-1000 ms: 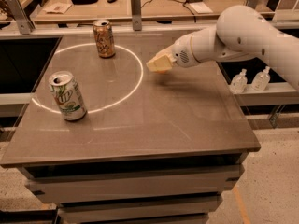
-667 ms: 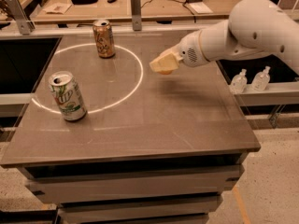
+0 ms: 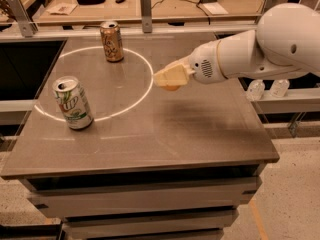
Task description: Move orange near 7up can
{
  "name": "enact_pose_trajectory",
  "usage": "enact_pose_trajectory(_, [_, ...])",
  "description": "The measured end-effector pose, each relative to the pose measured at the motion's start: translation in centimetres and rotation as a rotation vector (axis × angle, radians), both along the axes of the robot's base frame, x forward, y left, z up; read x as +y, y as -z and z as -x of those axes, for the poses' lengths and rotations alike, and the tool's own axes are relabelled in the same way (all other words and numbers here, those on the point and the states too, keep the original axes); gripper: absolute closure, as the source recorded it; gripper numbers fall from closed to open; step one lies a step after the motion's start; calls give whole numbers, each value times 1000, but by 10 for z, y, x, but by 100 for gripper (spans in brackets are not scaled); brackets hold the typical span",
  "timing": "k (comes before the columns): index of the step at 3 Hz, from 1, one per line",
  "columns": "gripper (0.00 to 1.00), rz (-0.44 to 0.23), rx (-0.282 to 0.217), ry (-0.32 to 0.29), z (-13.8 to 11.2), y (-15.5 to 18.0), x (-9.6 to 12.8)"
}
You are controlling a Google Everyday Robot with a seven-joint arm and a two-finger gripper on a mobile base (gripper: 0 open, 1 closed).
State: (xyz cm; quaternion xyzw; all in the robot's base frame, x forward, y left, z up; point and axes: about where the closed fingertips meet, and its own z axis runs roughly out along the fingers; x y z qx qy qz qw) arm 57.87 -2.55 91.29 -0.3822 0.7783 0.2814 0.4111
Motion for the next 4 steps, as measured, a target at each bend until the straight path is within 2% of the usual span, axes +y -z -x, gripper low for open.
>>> enact_pose_trajectory(1, [100,-50,19,-31,26,1,27])
enact_pose_trajectory(2, [100,-86,5,-78,46,-4,53])
enact_pose_trajectory(4, [100,-121,-66,-206,75,5,103])
